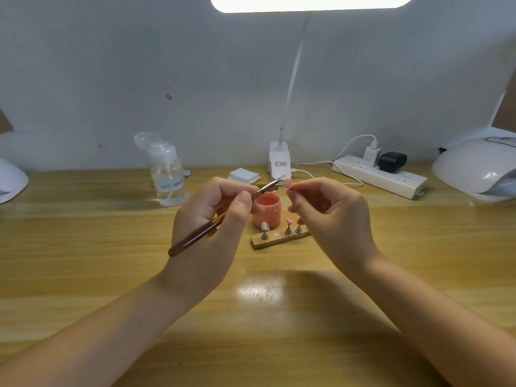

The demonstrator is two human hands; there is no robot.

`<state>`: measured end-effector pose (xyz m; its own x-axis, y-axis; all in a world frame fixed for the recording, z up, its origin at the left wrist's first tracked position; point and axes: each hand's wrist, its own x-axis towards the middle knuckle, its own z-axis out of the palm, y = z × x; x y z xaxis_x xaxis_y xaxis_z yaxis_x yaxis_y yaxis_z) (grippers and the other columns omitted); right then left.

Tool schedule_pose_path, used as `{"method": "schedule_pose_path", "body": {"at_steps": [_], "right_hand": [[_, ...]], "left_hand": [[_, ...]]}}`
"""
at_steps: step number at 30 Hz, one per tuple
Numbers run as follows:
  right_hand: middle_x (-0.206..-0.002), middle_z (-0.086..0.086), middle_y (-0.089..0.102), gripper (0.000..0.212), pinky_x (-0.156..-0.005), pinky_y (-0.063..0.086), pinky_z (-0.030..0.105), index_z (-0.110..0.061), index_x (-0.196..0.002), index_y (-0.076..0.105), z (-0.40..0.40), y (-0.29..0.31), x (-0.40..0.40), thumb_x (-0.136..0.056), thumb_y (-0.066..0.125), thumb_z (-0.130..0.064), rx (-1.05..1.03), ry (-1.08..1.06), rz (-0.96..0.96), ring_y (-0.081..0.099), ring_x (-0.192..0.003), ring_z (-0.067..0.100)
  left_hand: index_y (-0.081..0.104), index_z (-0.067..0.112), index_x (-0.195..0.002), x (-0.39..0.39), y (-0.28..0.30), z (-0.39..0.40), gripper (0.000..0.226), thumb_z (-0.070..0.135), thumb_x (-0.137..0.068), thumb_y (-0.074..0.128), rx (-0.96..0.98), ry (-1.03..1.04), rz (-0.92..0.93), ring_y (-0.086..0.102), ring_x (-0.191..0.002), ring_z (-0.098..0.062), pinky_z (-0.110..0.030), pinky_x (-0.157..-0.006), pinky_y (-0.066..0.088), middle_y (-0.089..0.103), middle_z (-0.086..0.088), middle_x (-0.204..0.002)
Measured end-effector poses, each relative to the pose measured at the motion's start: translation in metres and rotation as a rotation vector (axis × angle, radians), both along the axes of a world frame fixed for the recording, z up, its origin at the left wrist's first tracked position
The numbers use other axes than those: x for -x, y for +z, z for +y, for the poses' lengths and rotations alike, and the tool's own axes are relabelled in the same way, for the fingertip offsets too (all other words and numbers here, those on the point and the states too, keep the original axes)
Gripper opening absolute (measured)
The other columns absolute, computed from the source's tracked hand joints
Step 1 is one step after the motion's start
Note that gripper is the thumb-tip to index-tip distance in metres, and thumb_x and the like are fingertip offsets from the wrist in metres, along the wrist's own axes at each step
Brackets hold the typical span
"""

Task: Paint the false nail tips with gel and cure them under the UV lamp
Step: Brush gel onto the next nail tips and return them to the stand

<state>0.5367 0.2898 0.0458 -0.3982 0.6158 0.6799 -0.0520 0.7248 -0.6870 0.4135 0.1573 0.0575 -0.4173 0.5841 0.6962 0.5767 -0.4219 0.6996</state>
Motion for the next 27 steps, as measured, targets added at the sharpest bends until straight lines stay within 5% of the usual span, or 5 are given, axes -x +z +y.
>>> {"method": "schedule_pose_path", "body": {"at_steps": [17, 27], "right_hand": [[-0.076, -0.004, 0.07, 0.009, -0.066, 0.057, 0.033, -0.011, -0.094, 0.073, -0.0002, 0.003, -0.0007, -0.085, 0.07, -0.01, -0.083, -0.078, -0.037, 0.067, -0.068, 0.009], [-0.08, -0.003, 0.072, 0.01, -0.066, 0.06, 0.035, -0.015, -0.092, 0.071, -0.0029, 0.0044, 0.0001, -0.086, 0.07, -0.008, 0.085, 0.018, -0.008, 0.071, -0.073, 0.013]], "left_hand": [[0.067, 0.023, -0.083, -0.0004, 0.001, -0.0013, 0.014, 0.029, -0.082, 0.054, 0.069, -0.012, 0.044, 0.066, -0.075, -0.011, -0.021, -0.066, 0.05, 0.069, 0.01, -0.074], [0.069, 0.021, -0.092, -0.0013, 0.0, 0.0037, 0.015, 0.024, -0.093, 0.054, 0.05, -0.028, -0.08, 0.067, -0.078, -0.005, -0.015, -0.072, 0.048, 0.074, 0.009, -0.082]]}}
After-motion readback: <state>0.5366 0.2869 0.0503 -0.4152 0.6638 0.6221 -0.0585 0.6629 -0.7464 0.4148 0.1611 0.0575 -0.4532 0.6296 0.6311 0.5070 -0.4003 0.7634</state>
